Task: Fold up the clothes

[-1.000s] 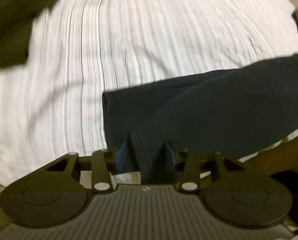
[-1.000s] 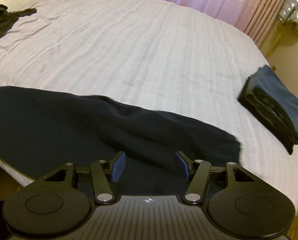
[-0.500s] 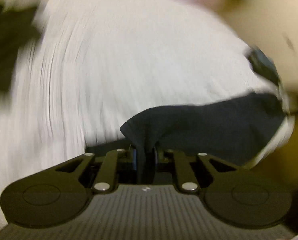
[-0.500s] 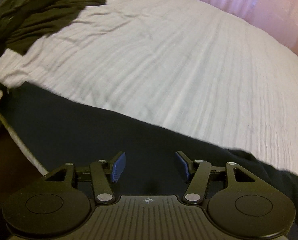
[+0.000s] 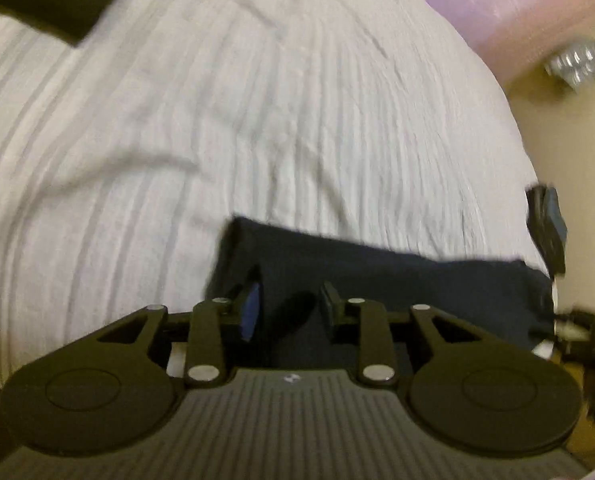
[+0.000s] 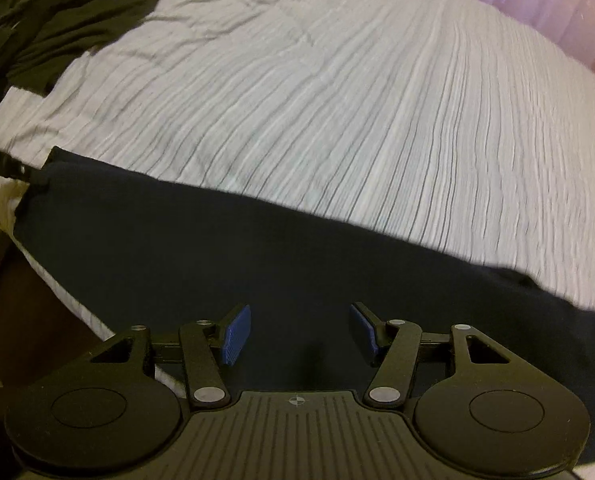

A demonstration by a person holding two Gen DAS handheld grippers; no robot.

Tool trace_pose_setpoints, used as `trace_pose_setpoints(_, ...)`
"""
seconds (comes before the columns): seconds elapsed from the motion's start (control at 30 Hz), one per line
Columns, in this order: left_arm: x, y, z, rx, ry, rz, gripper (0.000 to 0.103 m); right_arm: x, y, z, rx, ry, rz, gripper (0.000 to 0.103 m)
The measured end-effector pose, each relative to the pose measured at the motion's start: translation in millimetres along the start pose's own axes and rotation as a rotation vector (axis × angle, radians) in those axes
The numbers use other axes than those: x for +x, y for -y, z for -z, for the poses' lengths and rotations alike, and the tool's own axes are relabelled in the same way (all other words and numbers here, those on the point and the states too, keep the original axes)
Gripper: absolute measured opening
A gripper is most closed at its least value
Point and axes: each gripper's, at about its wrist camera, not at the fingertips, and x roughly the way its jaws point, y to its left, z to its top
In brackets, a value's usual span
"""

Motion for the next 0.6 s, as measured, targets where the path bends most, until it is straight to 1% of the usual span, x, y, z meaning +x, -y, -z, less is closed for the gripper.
trace_pose_setpoints(0.03,-0.5,1.4,-1.1,0.017,0.003,-0.012,0.004,1.9,-3.3,0.3,0.004,-0.003,-0.005,0.058)
trace_pose_setpoints(0.1,-0.7,4.1,-0.6,0.053,-0.007,-0.012,0.004,6.8,-10.2,-3.9,0.007,0.004,-0.023,0.058)
trace_pose_setpoints(0.17,1.3,-0.7,-3.8,0.041,-0.041,0.003,0.006,8.3,-16.1,-8.9,0.005,0.015,-0.041,0.058)
trace_pose_setpoints(0.23,6.0,-5.0,-5.8,0.018,-0.077,0.017,0.017,13.6,-22.6,-15.4,0.003,0.027,-0.055,0.058)
trace_pose_setpoints(0.27,7.8,-7.2,-7.1,0.015,-0.089,0.013,0.028,15.8,-25.7,-18.7,0.002,0.034,-0.063,0.058)
trace_pose_setpoints(0.33,13.6,-6.3,-8.7,0.018,-0.096,0.016,0.029,19.2,-30.6,-23.2,-0.002,0.041,-0.073,0.058)
trace_pose_setpoints(0.37,16.7,-5.3,-9.4,0.020,-0.098,0.018,0.028,20.2,-32.7,-24.6,0.000,0.044,-0.074,0.058)
trace_pose_setpoints(0.4,18.3,-3.7,-9.6,0.024,-0.099,0.022,0.025,21.0,-34.4,-25.6,0.004,0.046,-0.073,0.058)
trace_pose_setpoints(0.43,19.2,0.2,-10.2,0.048,-0.094,0.006,0.023,21.4,-35.0,-26.0,0.007,0.044,-0.074,0.058)
trace_pose_setpoints(0.47,20.1,5.1,-11.0,0.079,-0.087,-0.020,0.000,21.7,-35.3,-26.3,0.008,0.042,-0.076,0.058)
trace_pose_setpoints(0.57,-5.8,19.3,-14.3,0.199,0.024,-0.062,0.001,21.3,-35.9,-26.4,0.014,0.035,-0.071,0.058)
trace_pose_setpoints(0.6,-12.4,20.1,-15.3,0.215,0.050,-0.070,0.001,20.2,-35.4,-26.3,0.018,0.038,-0.066,0.058)
